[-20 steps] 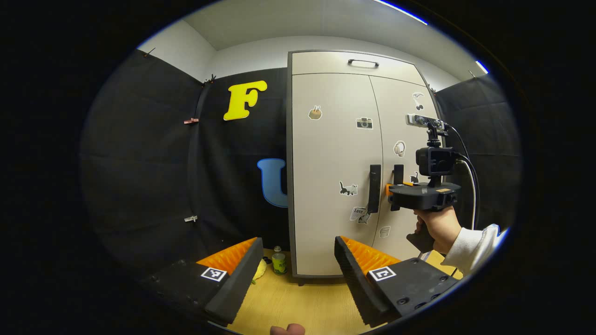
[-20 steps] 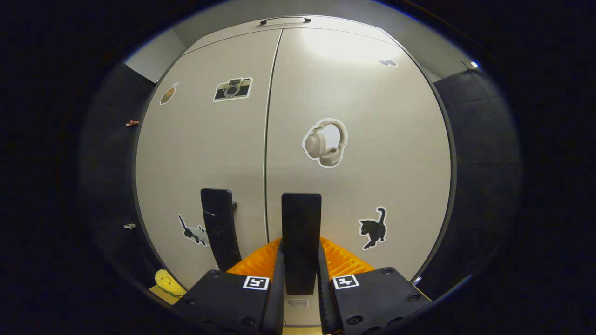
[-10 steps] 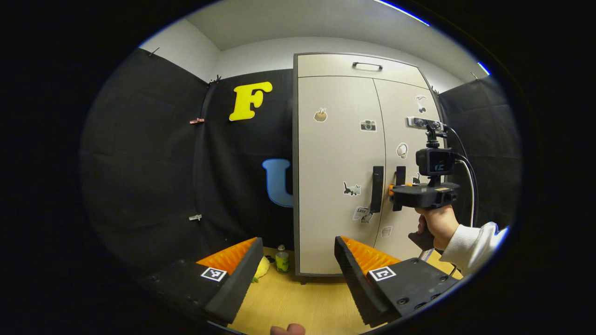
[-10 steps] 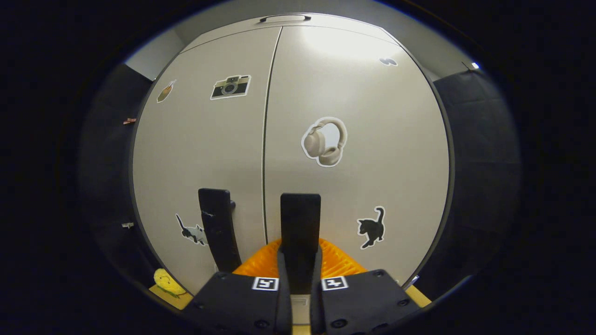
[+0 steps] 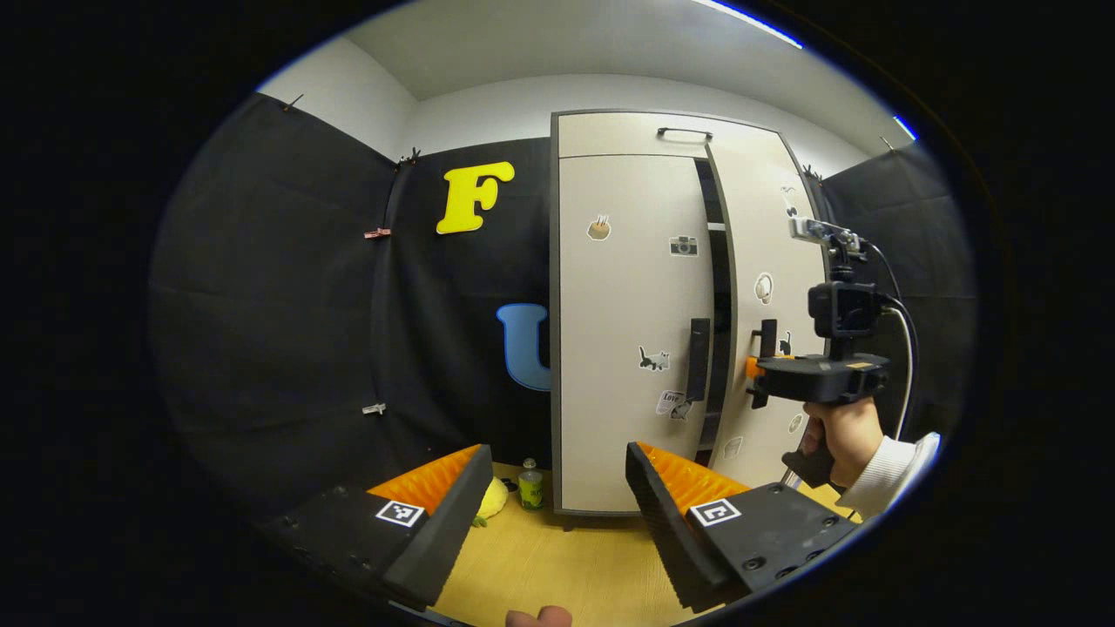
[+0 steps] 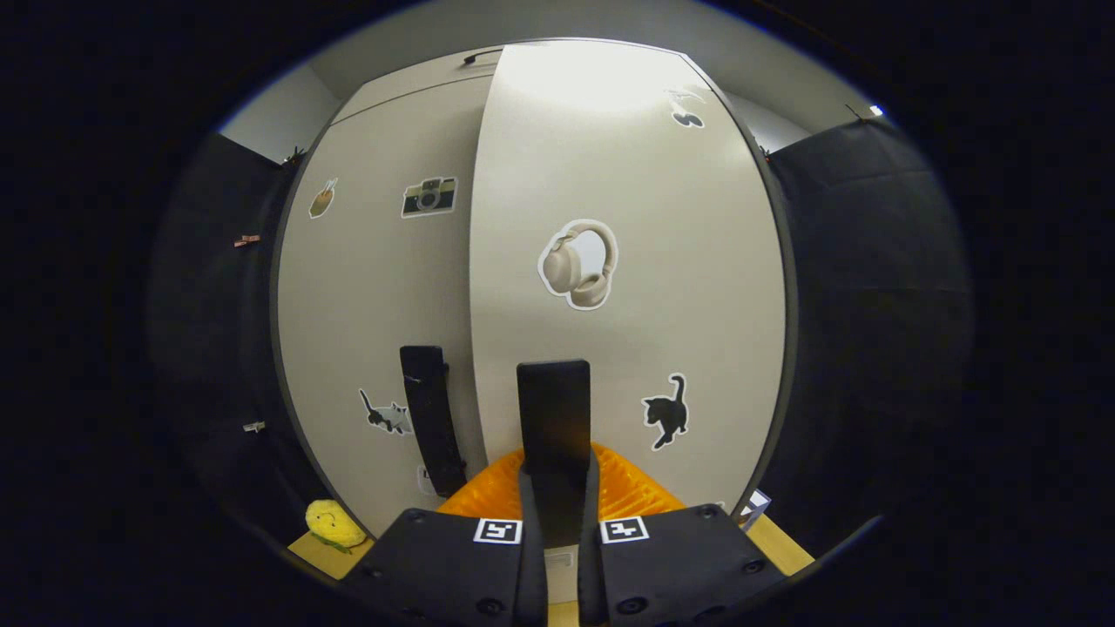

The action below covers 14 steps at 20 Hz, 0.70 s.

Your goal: Open the right door of the double-door shoe cabinet with the right hand, and open the left door with the left hand.

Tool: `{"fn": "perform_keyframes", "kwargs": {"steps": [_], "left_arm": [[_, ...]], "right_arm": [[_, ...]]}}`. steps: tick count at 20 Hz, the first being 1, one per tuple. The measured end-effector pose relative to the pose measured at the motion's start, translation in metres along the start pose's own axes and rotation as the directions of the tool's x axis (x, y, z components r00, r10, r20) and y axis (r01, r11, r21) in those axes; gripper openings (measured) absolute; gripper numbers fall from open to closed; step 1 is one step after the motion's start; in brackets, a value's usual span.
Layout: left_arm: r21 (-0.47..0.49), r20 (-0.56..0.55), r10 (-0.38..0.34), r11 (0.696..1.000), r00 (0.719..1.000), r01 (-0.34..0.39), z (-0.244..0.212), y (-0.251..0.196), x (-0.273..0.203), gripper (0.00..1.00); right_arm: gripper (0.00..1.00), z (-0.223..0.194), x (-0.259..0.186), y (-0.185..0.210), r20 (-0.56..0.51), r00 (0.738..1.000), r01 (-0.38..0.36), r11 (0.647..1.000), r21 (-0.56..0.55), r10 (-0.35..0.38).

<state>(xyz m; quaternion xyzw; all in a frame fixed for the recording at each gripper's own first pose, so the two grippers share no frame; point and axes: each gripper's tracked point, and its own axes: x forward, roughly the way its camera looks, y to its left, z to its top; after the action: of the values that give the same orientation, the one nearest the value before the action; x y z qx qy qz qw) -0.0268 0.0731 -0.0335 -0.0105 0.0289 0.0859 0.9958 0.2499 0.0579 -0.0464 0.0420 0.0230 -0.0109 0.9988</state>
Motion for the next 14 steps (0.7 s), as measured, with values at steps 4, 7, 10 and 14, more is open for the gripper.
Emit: {"fn": "perform_keyframes", "kwargs": {"steps": [4,7,10,14], "left_arm": [[0.004,0.008,-0.026,1.000,1.000,0.025,0.004,-0.019,-0.007,0.95],[-0.001,0.010,-0.058,0.998,0.998,0.058,0.004,-0.041,-0.012,0.95],[-0.002,0.001,-0.101,0.995,0.995,0.101,0.001,-0.066,-0.014,0.95],[-0.007,0.001,-0.144,0.990,0.990,0.144,0.001,-0.089,-0.013,0.95]], "right_arm": [[0.17,0.000,-0.007,-0.005,-0.014,0.999,-0.036,0.999,0.040,0.037],[0.14,0.002,-0.012,-0.007,-0.022,0.998,-0.053,0.998,0.036,0.053],[0.14,0.004,-0.020,-0.013,-0.014,0.999,-0.049,0.998,0.038,0.050],[0.14,0.005,-0.025,-0.020,-0.016,0.999,-0.042,0.999,0.035,0.043]]}}
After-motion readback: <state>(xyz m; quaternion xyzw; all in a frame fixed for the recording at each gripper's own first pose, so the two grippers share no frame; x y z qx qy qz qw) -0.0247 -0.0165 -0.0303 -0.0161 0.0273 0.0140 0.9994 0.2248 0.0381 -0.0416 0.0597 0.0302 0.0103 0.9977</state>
